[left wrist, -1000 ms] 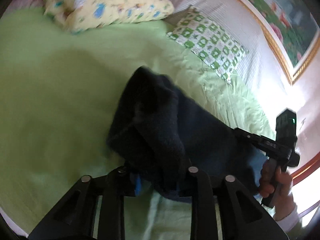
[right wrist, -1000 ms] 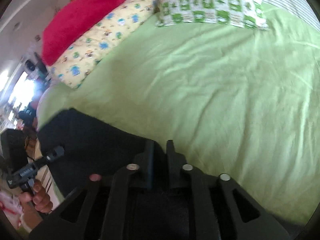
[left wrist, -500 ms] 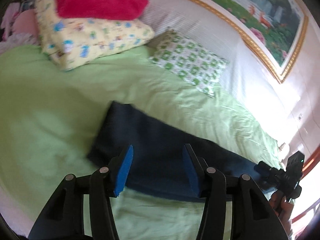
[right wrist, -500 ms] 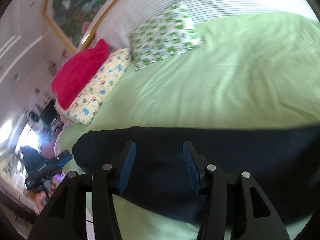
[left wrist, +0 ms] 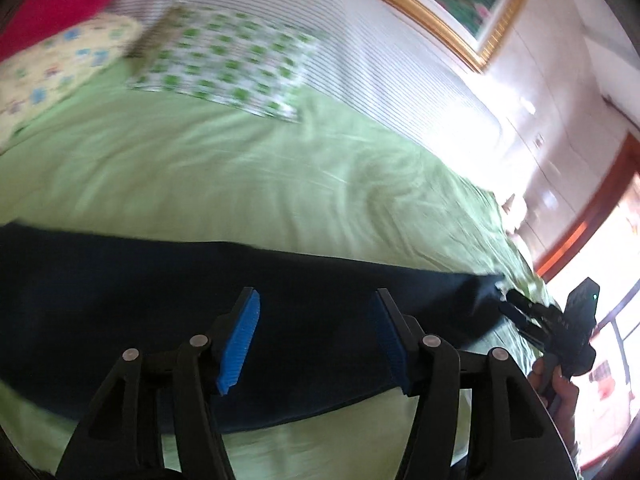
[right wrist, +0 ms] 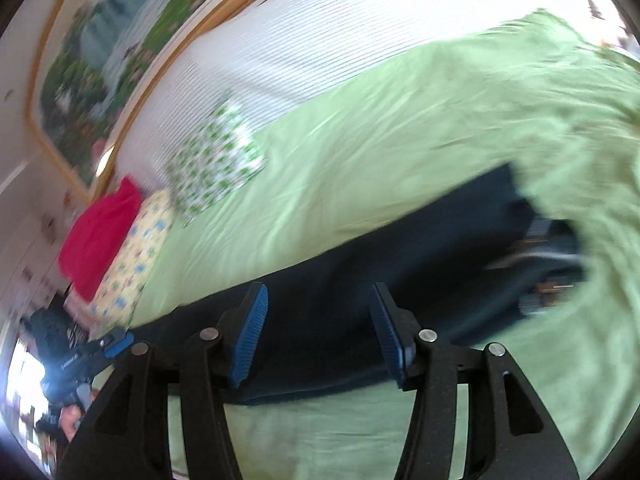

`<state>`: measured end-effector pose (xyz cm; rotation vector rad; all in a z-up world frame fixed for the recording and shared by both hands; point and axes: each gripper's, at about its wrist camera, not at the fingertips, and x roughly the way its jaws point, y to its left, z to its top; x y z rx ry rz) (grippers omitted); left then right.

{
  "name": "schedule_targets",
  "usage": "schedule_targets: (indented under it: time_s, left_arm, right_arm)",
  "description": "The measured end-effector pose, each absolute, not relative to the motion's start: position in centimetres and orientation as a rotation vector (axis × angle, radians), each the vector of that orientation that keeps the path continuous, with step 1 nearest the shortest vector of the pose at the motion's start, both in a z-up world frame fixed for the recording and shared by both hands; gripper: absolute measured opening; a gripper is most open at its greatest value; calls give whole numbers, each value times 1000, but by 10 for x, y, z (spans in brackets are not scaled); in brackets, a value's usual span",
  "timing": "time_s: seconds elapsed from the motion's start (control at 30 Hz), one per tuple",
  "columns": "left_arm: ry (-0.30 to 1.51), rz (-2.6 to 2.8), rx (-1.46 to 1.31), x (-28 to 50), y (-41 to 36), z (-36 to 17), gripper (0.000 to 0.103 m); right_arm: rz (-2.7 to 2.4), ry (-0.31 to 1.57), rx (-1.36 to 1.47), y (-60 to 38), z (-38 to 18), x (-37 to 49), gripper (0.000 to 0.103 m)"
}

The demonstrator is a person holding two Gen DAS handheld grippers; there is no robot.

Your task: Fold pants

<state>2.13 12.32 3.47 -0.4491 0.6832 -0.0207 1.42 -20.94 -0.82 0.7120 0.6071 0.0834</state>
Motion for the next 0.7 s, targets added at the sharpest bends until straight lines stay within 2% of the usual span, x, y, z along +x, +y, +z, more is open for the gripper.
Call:
schedule_targets:
  time_s: [0.2,0.43,0.7]
  left_arm:
    - [764,-195,-353,79,54,33,61]
    - [838,-328,-160,134,-29,33,61]
    - [896,-422,-117,180,-68,32,62]
  right_arm:
    - [-61,604,773,-260,-22,-13,57]
    - [-98,589,789,-274,-29,-32,57]
    - [-136,578,783,-281,-28,-44,57]
